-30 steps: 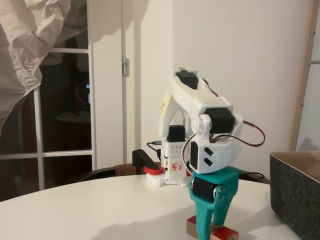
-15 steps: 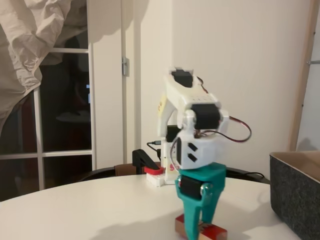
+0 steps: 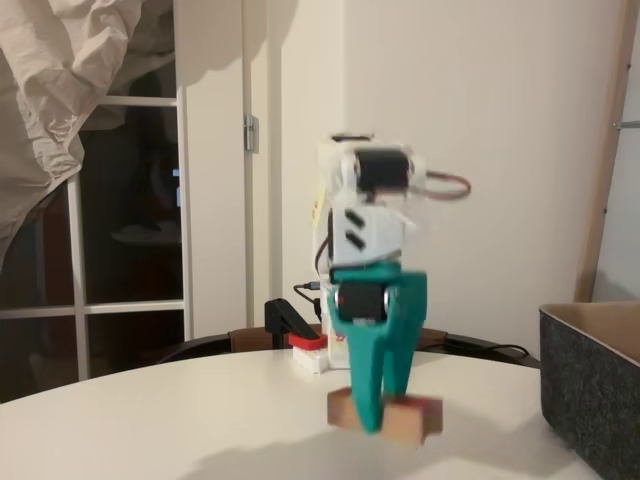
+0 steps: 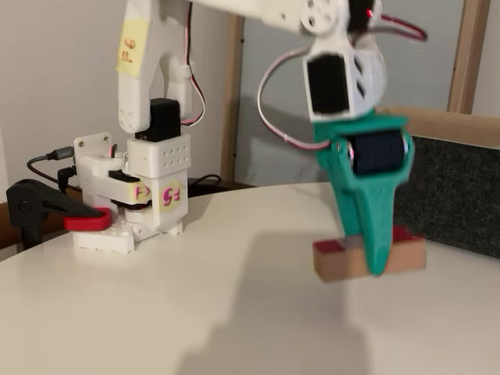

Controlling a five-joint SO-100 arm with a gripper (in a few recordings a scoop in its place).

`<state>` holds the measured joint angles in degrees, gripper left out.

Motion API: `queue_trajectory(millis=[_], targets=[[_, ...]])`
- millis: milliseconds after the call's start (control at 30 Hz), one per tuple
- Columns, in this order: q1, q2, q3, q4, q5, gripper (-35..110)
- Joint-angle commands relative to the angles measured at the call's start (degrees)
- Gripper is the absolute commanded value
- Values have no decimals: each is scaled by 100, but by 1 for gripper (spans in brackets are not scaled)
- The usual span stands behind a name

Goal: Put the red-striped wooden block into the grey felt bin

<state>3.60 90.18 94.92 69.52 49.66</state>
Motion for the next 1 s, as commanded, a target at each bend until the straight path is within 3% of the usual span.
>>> queue_trajectory(millis=[0, 367, 567, 767, 967], targets=[[211, 826, -88, -35, 299, 4], [158, 2092, -97, -360, 615, 4], [-62, 2312, -105, -1354, 949, 4], [-703, 2312, -176, -2355, 976, 5], [-1846, 2250, -220, -2689, 677, 4]])
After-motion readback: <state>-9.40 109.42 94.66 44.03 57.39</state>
